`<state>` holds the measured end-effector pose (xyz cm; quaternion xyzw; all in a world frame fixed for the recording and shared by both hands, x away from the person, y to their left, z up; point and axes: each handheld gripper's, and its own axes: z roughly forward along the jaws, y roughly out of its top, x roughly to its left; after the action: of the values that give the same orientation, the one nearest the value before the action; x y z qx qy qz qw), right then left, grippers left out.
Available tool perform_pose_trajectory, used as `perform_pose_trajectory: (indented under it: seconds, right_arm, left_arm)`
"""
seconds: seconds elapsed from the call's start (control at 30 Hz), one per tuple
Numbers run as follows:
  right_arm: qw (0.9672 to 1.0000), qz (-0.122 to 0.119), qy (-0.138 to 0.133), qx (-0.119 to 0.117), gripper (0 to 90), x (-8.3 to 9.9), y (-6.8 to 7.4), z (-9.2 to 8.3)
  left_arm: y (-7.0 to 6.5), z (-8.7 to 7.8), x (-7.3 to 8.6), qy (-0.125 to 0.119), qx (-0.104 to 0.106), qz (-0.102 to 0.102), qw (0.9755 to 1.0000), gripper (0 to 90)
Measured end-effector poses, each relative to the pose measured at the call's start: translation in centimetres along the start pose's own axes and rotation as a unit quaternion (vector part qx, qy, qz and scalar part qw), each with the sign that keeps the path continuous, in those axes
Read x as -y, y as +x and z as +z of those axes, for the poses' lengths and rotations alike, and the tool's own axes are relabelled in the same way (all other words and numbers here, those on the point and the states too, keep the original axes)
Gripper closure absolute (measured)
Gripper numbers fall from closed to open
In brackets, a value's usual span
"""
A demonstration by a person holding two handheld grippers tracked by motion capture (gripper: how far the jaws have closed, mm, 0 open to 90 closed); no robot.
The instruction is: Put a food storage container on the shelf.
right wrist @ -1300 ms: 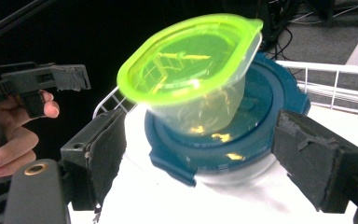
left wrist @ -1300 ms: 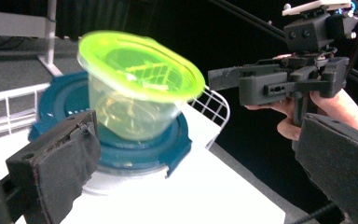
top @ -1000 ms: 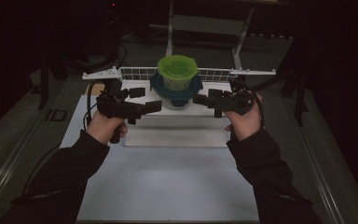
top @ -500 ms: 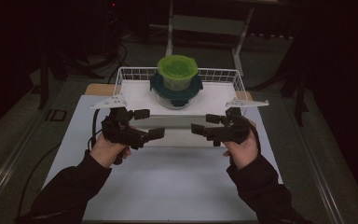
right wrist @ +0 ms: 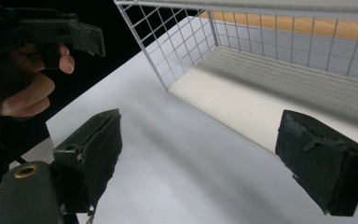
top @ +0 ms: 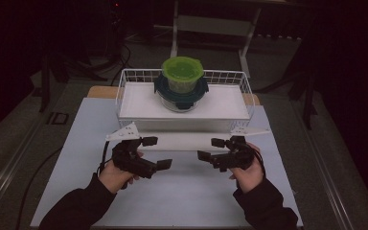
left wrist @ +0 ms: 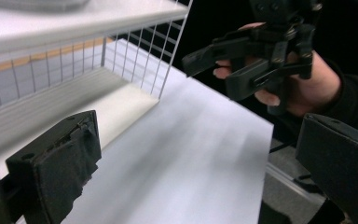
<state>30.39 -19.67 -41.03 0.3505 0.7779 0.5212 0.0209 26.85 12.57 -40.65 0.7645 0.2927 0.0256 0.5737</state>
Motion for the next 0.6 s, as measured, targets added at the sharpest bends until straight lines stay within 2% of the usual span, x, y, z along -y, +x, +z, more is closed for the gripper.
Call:
perform_pose_trajectory:
  seconds: [0.13,0.23,0.4,0.6]
  right_arm:
    - [1.0000,-0.005,0.001,-0.005,14.2,1.6,-0.3,0.1]
    - [0.9999,-0.006,0.010,0.002,14.2,2.8,-0.6,0.2]
    - [0.9998,0.002,0.017,0.010,14.2,4.8,-1.4,0.3]
    - [0.9993,0.000,0.023,0.028,14.3,6.7,-2.4,-0.2]
  left_arm:
    - [0.1,0.5,1.7,0.011,0.002,-0.004,0.9999,0.0]
    - [0.1,0.7,2.7,0.021,0.003,-0.001,0.9998,0.0]
    - [0.1,1.0,4.5,0.037,-0.012,0.020,0.9990,0.0]
    - [0.6,1.1,6.9,0.052,-0.023,0.014,0.9983,0.0]
